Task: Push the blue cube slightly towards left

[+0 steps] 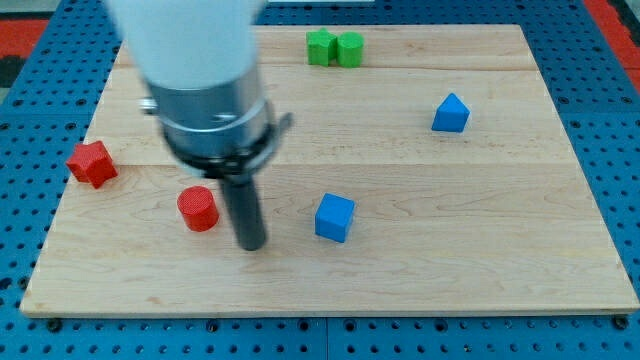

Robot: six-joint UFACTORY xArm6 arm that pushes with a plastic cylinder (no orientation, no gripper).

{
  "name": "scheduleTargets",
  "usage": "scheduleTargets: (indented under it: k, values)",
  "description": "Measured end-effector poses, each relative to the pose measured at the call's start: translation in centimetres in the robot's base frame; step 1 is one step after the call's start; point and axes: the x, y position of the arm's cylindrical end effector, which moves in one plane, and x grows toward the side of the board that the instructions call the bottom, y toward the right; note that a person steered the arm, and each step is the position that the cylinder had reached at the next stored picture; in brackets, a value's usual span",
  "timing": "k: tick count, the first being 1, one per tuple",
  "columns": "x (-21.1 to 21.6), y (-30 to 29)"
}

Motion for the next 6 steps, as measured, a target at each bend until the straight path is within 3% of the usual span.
scheduleTargets:
  k: [2,4,5,6]
  values:
    - [0.2,9.4]
    - [-0.9,10.0]
    - [-1.8,16.1]
    - [-4.0,13.1]
